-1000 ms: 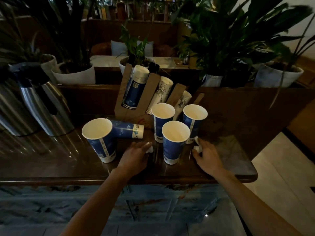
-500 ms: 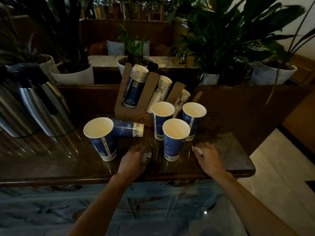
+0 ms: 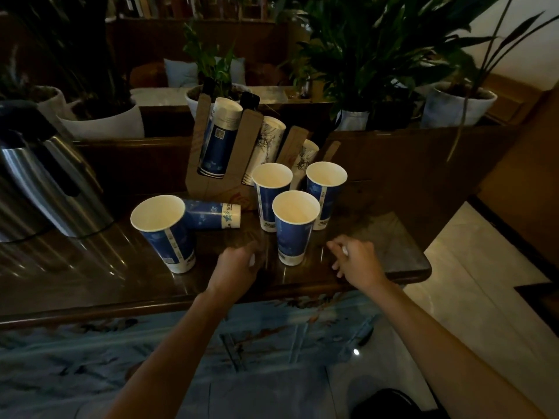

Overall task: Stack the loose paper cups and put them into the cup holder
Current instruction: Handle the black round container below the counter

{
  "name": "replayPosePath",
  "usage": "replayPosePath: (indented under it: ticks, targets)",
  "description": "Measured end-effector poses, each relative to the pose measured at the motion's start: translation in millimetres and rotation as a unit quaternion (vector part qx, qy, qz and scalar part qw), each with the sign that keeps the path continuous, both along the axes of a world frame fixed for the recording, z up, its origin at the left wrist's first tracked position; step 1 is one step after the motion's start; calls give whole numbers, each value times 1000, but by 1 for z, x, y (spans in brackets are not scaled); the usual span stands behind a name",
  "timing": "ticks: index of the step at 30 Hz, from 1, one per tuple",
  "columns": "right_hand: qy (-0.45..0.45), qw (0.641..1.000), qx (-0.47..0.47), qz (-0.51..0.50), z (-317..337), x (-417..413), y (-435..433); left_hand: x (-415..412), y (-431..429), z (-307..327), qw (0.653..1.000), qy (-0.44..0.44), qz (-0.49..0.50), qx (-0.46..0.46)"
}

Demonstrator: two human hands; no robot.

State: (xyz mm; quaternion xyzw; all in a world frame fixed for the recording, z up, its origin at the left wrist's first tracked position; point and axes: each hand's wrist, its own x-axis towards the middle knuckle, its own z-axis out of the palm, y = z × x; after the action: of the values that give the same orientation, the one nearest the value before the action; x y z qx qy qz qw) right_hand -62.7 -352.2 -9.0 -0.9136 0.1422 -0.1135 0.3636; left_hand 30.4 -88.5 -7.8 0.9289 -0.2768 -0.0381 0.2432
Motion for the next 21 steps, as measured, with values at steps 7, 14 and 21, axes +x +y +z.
replayPosePath:
  ticks: [7, 14, 21]
  targets:
    - [47, 995, -91, -1, -9, -17, 7, -26, -11, 4, 997, -7, 0, 71]
    - [68, 987, -140, -45, -14, -45, 15, -50, -29, -7, 986, -13, -95, 134]
    - [136, 969, -170, -119, -29, -97, 31, -67, -61, -20, 953, 10, -223, 204]
